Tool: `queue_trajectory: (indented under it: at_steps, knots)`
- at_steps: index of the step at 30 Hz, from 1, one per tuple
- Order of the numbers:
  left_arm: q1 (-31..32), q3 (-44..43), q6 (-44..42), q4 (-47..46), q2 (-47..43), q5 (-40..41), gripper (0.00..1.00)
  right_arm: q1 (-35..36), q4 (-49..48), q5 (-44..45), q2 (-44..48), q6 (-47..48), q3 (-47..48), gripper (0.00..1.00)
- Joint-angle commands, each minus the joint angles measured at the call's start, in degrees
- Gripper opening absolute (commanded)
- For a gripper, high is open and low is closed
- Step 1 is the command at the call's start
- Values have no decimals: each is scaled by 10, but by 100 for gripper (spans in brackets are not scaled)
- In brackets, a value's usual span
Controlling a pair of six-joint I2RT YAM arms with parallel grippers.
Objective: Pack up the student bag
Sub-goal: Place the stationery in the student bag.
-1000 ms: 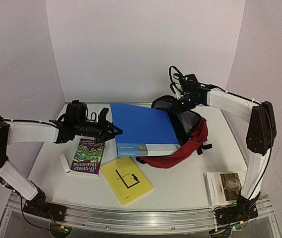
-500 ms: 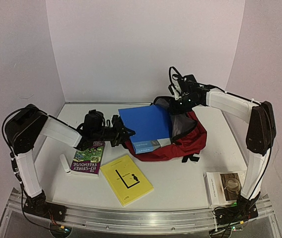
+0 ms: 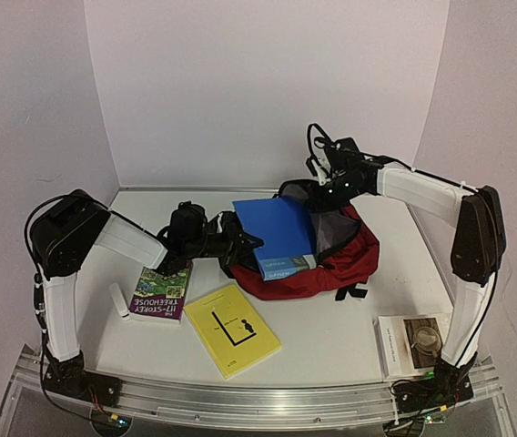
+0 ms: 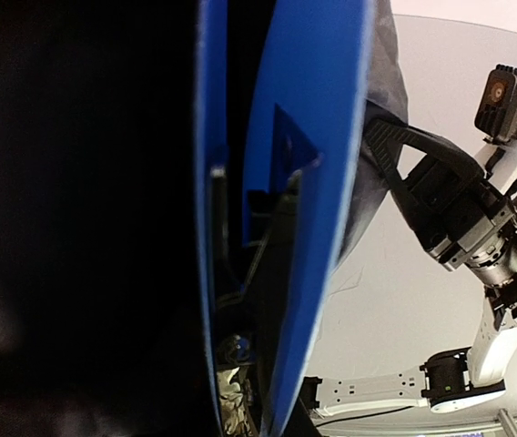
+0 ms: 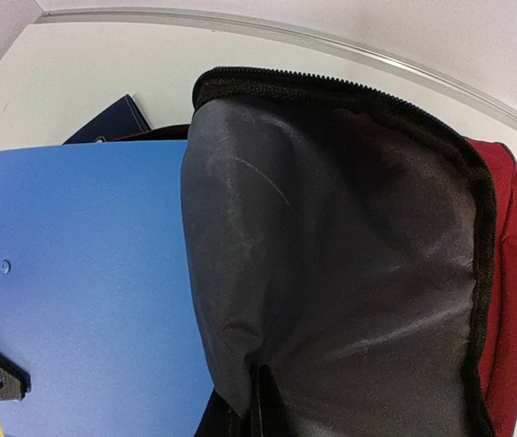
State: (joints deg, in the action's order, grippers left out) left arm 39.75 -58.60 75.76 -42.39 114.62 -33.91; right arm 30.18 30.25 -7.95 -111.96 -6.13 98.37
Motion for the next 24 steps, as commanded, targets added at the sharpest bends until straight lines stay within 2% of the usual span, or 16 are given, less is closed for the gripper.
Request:
queue_trajectory:
  at_steps: [1,5,9,12,18,19,24]
  knots:
    - [-1,-92,7,1,40,-27,0,25,-15,-32,45,5,12,0]
    - [4,-166,19,20,97,-41,0,41,-13,-34,51,21,19,0]
    - [6,-190,15,56,121,-27,0,51,-12,-52,44,31,34,0]
    - [3,-194,-12,129,118,8,0,52,-7,-69,43,31,42,0]
    - [1,-218,-44,285,129,61,0,51,-1,-42,59,48,54,0]
    - [2,-223,-55,309,128,69,5,50,0,-36,60,52,56,0]
    - [2,-244,-147,429,69,139,38,40,4,2,55,67,45,0]
